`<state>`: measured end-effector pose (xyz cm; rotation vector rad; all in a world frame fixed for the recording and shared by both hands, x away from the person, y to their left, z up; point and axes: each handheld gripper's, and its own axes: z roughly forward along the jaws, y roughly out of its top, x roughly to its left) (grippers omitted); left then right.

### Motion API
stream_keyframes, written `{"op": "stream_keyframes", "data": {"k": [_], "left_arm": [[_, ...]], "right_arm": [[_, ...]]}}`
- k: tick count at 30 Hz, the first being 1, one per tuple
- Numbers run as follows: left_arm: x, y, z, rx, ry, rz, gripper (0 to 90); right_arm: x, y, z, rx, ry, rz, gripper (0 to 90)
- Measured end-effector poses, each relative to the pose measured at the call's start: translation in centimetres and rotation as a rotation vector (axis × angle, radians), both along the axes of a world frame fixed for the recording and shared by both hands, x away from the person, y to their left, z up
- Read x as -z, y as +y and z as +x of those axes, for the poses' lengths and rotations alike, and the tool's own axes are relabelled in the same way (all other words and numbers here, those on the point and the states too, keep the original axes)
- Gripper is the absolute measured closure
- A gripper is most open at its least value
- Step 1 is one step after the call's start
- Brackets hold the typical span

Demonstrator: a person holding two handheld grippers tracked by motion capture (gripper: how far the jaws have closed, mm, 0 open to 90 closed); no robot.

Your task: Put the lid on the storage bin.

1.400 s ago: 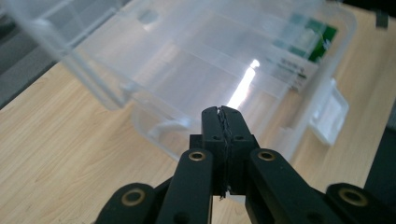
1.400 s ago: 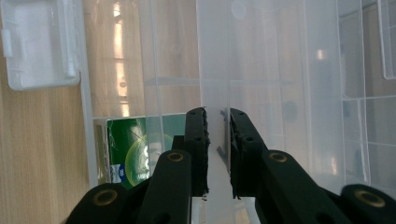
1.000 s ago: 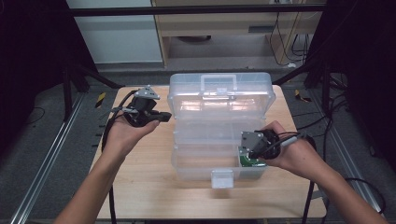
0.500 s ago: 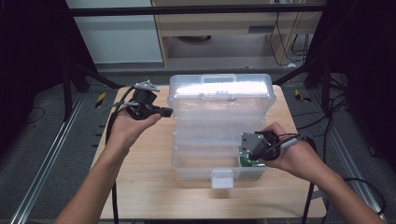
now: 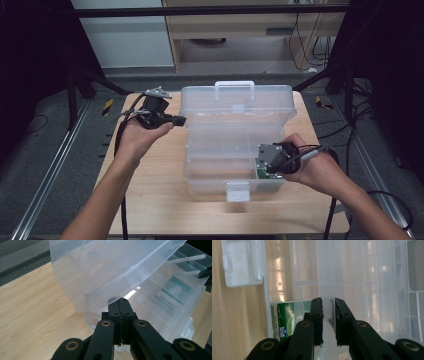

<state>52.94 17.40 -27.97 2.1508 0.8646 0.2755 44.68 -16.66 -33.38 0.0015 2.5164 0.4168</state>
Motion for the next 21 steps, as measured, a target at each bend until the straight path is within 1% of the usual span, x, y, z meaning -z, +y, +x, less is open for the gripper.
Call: {"op": "stream_keyframes", "data": {"k": [3, 4, 5, 7, 8, 11, 13, 14, 15, 16, 17, 18, 19, 21], "left_arm": [[0.0, 0.0, -0.1, 0.005, -0.002, 0.003, 90.0], [0.0, 0.0, -0.2, 0.003, -0.001, 0.004, 90.0], [0.0, 0.0, -0.2, 0.003, -0.001, 0.004, 90.0], [0.1, -0.1, -0.4, 0.005, -0.005, 0.002, 90.0], [0.2, -0.1, -0.6, 0.007, -0.008, 0.012, 90.0], [0.3, -0.1, -0.7, 0.007, -0.008, 0.01, 90.0], [0.4, -0.1, -0.9, 0.01, -0.007, 0.008, 90.0], [0.4, 0.0, -1.0, 0.011, -0.009, 0.006, 90.0], [0.5, 0.0, -1.1, 0.012, -0.008, 0.006, 90.0], [0.7, 0.0, -1.3, 0.017, -0.01, 0.005, 90.0], [0.7, 0.0, -1.3, 0.017, -0.01, 0.005, 90.0], [0.9, 0.0, -1.6, 0.02, -0.01, 0.002, 90.0], [0.9, 0.0, -1.6, 0.02, -0.01, 0.002, 90.0], [1.1, 0.0, -1.8, 0.021, -0.007, -0.003, 90.0]], "right_arm": [[0.0, 0.0, 0.0, 0.002, 0.0, 0.0, 77.8], [0.0, 0.0, 0.0, 0.002, 0.001, 0.008, 75.6], [0.0, 0.0, 0.0, 0.002, 0.001, 0.008, 75.6], [-0.3, 0.0, -0.2, -0.01, 0.008, 0.044, 72.9], [-0.5, 0.0, -0.5, -0.01, 0.012, 0.07, 70.5], [-0.7, 0.1, -0.7, -0.009, 0.015, 0.082, 67.9], [-0.8, 0.0, -0.9, 0.001, 0.014, 0.095, 65.7], [-0.9, -0.1, -1.1, 0.016, 0.015, 0.127, 63.3], [-0.9, -0.1, -1.1, 0.016, 0.015, 0.127, 63.3], [-1.1, -0.2, -1.3, 0.037, 0.02, 0.158, 61.7], [-1.1, -0.3, -1.4, 0.048, 0.021, 0.17, 61.2], [-1.2, -0.4, -1.5, 0.055, 0.025, 0.18, 60.7], [-1.2, -0.4, -1.5, 0.055, 0.025, 0.18, 60.7], [-1.3, -0.6, -1.5, 0.074, 0.024, 0.193, 59.6]]}}
